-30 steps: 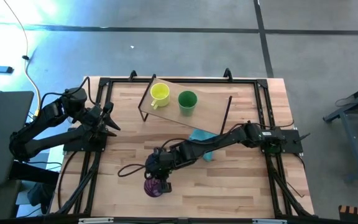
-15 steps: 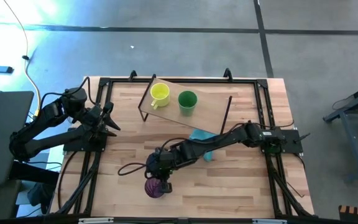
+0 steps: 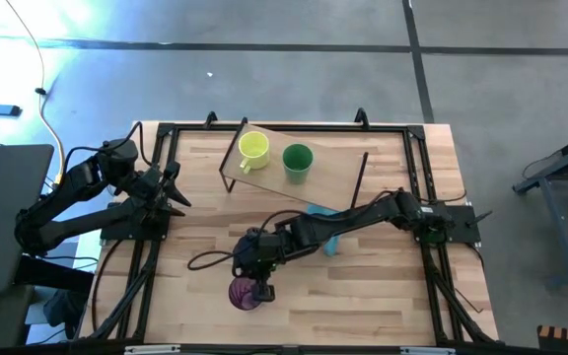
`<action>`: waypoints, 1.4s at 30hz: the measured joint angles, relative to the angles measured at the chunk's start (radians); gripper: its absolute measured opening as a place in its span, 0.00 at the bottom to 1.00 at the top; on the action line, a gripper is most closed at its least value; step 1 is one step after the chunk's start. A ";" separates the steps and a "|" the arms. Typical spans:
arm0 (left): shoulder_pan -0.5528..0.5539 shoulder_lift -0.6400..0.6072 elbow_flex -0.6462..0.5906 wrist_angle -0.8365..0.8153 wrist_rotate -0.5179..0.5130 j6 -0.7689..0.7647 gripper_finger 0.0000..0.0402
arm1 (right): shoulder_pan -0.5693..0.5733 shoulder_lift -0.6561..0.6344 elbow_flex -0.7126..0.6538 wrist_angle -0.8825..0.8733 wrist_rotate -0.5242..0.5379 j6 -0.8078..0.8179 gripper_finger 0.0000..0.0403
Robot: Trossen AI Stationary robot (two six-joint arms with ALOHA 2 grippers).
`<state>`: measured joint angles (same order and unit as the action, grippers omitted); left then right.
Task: Stack small to large cups/mugs on shelf
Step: Put the violet cup on the shelf
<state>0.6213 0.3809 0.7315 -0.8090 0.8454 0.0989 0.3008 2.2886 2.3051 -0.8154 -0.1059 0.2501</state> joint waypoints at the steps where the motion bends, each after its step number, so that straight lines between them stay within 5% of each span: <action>1: 0.000 0.000 0.000 0.000 0.000 0.000 0.32 | 0.000 -0.001 0.000 0.001 0.000 0.000 0.00; 42: 0.000 0.000 0.000 0.000 0.000 -0.001 0.32 | -0.026 -0.098 0.000 -0.085 0.038 -0.012 0.00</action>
<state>0.6216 0.3809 0.7317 -0.8093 0.8453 0.0984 0.2749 2.1908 2.3051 -0.9001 -0.0675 0.2384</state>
